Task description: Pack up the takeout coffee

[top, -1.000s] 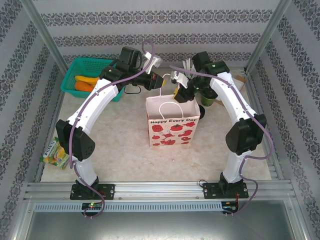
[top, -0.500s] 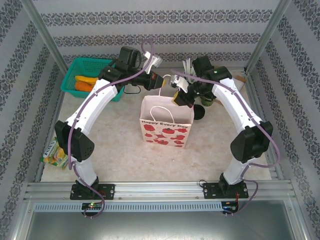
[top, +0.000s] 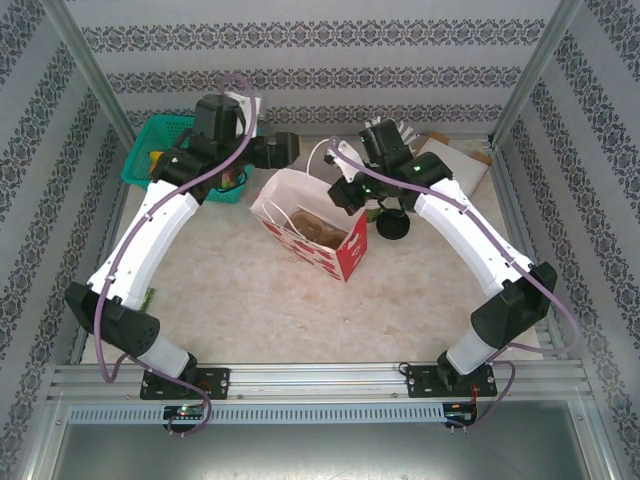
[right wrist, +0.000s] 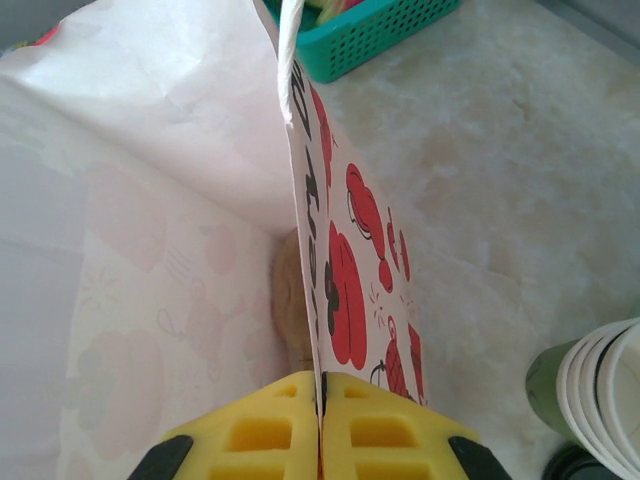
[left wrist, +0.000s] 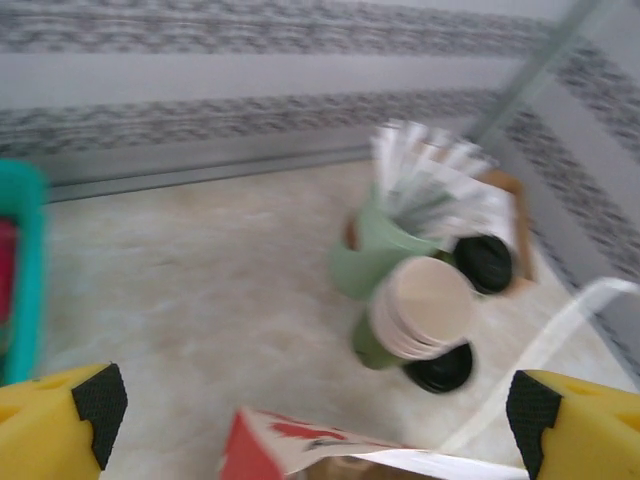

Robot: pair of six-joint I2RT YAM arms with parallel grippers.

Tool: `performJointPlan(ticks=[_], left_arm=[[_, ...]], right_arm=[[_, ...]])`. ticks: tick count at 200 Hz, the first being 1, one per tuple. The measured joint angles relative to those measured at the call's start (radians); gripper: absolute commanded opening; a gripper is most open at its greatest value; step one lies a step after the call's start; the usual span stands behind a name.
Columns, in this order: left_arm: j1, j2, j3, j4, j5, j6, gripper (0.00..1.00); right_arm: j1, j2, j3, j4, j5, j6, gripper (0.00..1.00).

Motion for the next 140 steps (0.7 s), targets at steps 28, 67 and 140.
performJointPlan(ticks=[28,67,140], left_arm=[[0.055,-0.008,-0.018,-0.016,-0.178,-0.051,1.0],[0.161,-0.031,-0.051,-0.039,-0.329,-0.121,1.0],[0.201,-0.049,-0.143,-0.073,-0.364,-0.235,1.0]], right_arm=[[0.052,-0.013,-0.01,0.046,0.107,0.17,0.0],[0.108,-0.029,-0.056,0.113,0.276,0.399,0.0],[0.137,-0.026,-0.135,0.14,0.412,0.52,0.0]])
